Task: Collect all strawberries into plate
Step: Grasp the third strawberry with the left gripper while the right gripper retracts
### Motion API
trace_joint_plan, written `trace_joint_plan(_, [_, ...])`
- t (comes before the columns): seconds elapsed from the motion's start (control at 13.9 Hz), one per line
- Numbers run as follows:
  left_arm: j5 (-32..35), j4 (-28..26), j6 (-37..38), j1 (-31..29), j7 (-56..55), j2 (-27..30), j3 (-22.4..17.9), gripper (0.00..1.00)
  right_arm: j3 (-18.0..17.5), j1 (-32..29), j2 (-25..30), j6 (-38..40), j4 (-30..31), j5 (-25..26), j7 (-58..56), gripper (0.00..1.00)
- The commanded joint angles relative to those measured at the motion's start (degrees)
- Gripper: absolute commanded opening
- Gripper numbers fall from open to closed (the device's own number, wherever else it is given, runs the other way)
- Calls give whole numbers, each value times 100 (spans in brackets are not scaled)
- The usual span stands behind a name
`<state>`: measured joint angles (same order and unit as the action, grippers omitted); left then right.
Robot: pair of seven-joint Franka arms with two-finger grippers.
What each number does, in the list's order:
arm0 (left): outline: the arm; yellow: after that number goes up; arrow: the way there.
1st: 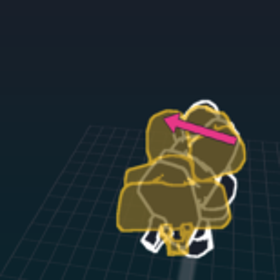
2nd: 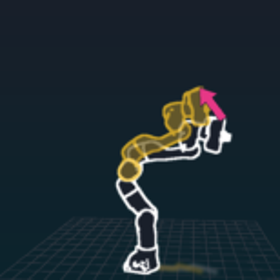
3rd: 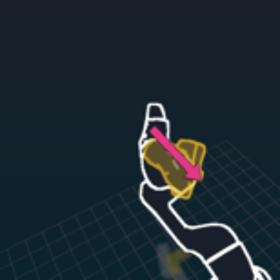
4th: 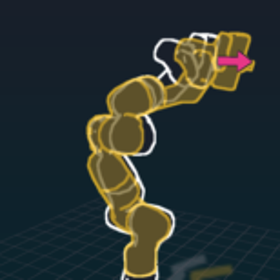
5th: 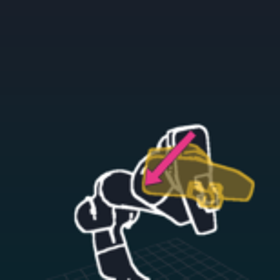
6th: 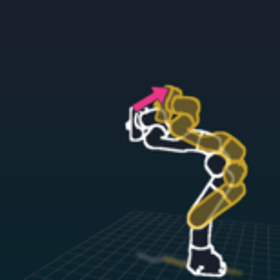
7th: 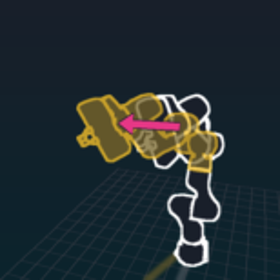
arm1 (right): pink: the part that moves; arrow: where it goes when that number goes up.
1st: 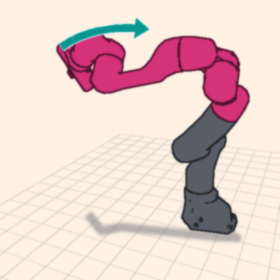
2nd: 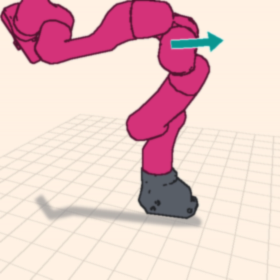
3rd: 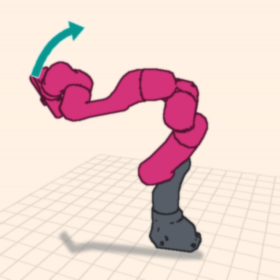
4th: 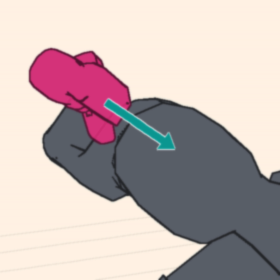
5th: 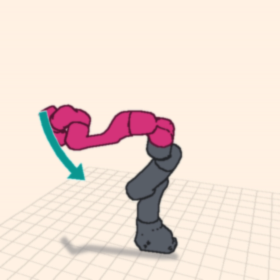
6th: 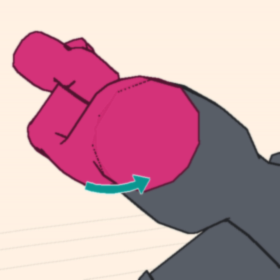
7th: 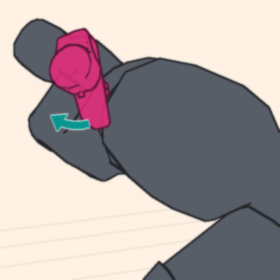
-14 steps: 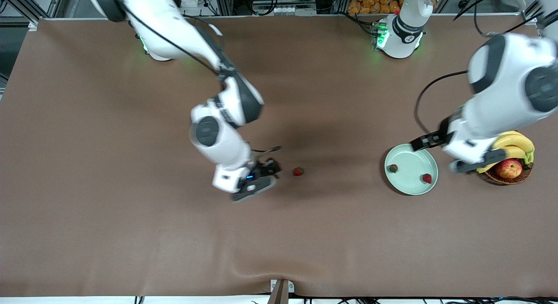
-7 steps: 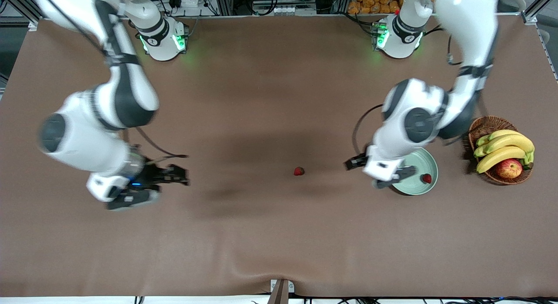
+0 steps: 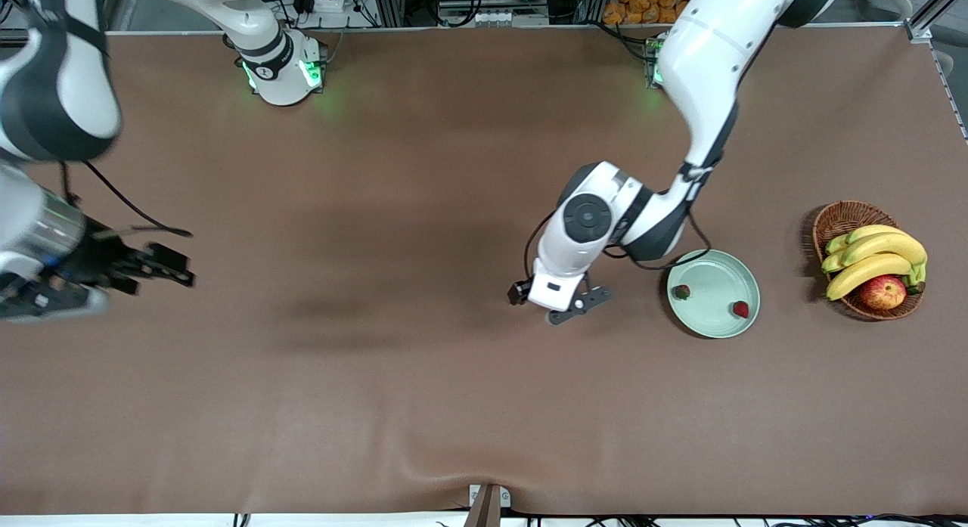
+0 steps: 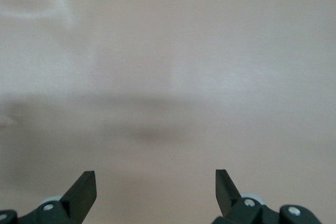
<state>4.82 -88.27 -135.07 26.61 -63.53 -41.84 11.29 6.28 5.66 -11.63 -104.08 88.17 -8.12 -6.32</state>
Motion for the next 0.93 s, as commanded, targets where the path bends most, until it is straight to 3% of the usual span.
trace_joint_plan(0.0, [203,248,-220,81,-160,-307,-91,99,-144,-328,582,430,254,267,43,100])
trace_joint_plan(0.29, [186,257,-528,195,-177,-536,-91,87,-153,-627,1048,1309,245,328,61,100])
trace_joint_plan(0.43, [177,266,-677,213,-221,-623,-91,85,-144,-628,1172,1653,228,460,104,100])
trace_joint_plan(0.65, [186,266,-872,283,-380,-721,-91,74,-162,-479,1295,2004,157,723,604,100])
trace_joint_plan(0.72, [186,266,-872,283,-388,-721,-91,68,-240,-470,1399,2101,166,863,675,100])
trace_joint_plan(0.86, [177,257,-872,283,-371,-721,-83,41,-417,-487,1470,2216,166,1101,685,100])
